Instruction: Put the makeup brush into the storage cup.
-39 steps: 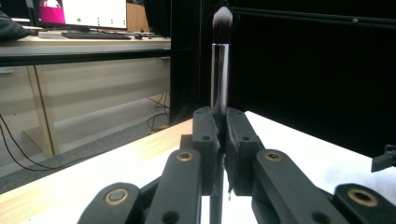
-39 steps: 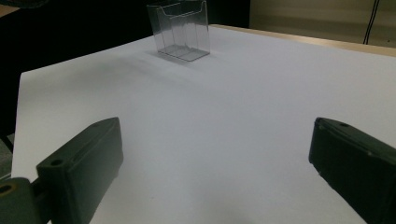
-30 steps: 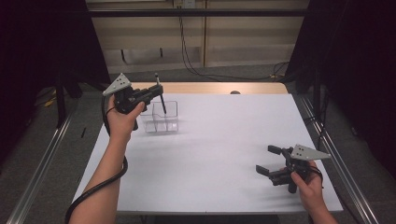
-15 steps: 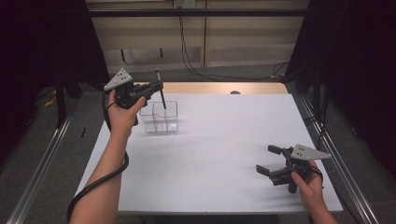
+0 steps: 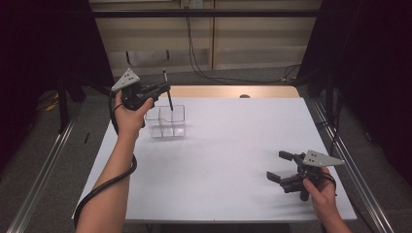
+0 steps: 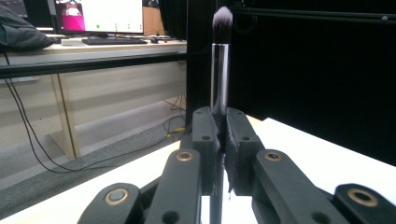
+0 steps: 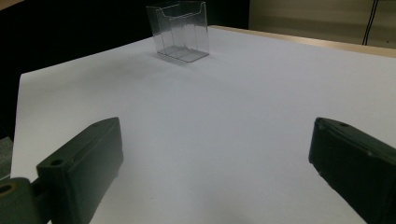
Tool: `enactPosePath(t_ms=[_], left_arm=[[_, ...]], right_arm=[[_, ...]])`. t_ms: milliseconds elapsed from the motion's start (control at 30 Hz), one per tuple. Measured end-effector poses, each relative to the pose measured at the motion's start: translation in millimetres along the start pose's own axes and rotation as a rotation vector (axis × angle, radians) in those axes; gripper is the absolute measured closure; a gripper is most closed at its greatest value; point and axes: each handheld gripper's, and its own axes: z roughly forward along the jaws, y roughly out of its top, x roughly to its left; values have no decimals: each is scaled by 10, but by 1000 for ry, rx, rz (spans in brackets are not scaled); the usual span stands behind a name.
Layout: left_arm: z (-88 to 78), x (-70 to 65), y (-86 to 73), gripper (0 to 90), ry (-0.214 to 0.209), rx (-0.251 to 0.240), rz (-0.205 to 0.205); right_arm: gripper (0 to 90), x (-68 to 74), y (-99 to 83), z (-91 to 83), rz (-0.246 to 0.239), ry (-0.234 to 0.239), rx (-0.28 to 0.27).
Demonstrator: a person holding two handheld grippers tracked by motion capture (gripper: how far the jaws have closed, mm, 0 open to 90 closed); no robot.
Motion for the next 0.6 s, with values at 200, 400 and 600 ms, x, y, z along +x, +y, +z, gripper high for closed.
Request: enactPosePath(t_ms=[200,400,600], left_arm=[[19,24,-16,839,11,1,-4],[17,59,-27,839,29,2,2],[-6,95,-60,839,52,10,6]], right_arm=[[24,2,2,0,0,0,-1],[24,2,-1,3,-2,3,0],[24,3,1,2,-1,1,0]])
